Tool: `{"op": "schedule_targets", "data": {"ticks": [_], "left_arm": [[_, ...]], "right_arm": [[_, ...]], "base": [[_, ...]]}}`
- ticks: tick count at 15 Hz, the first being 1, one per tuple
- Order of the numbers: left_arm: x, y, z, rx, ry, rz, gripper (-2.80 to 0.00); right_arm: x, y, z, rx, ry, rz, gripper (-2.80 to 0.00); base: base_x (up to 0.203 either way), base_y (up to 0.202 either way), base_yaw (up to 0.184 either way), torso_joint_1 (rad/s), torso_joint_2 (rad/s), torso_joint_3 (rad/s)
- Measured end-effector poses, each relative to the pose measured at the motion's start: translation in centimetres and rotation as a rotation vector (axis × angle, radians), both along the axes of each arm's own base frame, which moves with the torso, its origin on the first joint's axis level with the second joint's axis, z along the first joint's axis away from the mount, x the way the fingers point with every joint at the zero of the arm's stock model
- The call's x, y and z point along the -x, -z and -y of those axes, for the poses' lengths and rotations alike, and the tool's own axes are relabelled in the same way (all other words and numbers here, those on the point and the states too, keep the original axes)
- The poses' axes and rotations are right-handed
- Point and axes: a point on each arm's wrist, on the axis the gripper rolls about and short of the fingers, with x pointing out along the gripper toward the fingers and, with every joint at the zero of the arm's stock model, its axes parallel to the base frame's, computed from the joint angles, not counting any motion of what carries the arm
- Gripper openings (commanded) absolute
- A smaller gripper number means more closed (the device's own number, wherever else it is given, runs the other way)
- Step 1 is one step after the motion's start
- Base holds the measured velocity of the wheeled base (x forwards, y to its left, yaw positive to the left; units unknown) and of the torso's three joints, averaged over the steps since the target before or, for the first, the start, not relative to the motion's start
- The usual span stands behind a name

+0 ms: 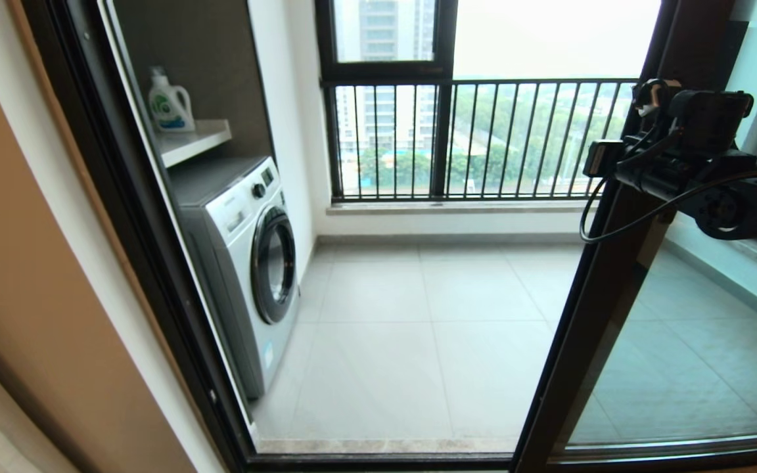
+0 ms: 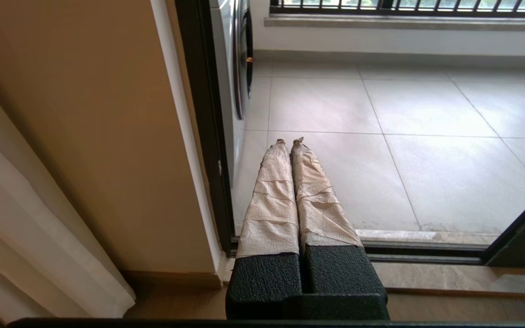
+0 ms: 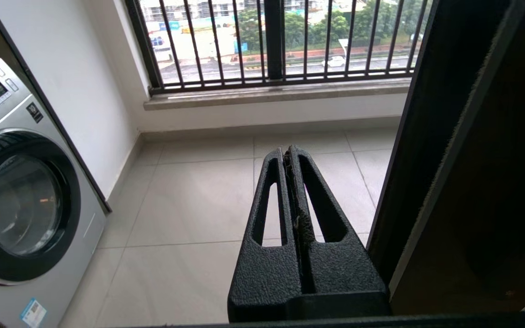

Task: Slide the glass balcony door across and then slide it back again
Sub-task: Open the slid door

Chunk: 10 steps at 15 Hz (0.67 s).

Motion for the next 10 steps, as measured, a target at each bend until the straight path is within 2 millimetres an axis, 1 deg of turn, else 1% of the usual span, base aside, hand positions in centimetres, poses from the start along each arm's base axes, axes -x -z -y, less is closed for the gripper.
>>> {"op": "schedule_targets", "data": {"ticks": [8,10], "left_arm": [[0.0,0.0,0.0,0.0,0.0,0.0,-2.8],[0.0,0.0,0.0,0.0,0.0,0.0,-2.8]], "right_arm": [[0.4,0.7,5.1,-0.001,0.045,-0.024,-2.8],[0.6,0.9,6.0,-0.002,0.057,-0.028,-2.8]], "base": [[0.0,0.0,0.0,0.0,0.0,0.0],[0.0,0.0,0.0,0.0,0.0,0.0]]}}
